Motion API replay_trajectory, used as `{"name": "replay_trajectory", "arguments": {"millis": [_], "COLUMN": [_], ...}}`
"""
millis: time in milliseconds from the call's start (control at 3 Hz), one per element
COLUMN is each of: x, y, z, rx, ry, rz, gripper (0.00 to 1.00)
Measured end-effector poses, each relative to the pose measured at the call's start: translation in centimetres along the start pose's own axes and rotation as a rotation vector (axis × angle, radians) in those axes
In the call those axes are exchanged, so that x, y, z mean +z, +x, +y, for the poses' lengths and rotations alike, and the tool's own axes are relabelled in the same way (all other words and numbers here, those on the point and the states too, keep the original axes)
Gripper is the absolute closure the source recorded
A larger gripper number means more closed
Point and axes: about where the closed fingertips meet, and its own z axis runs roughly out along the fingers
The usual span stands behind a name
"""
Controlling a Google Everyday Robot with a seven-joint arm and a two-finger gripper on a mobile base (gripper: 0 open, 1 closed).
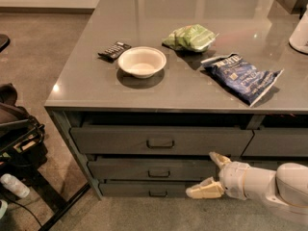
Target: Close top drawer
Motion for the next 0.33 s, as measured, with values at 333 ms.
{"name": "replay_trajectory", "arguments": {"millis": [333], "x": [0.00], "y": [0.00], "z": [0.00], "rx": [0.000], "ry": [0.000], "rz": [0.000], "gripper": [0.00]}}
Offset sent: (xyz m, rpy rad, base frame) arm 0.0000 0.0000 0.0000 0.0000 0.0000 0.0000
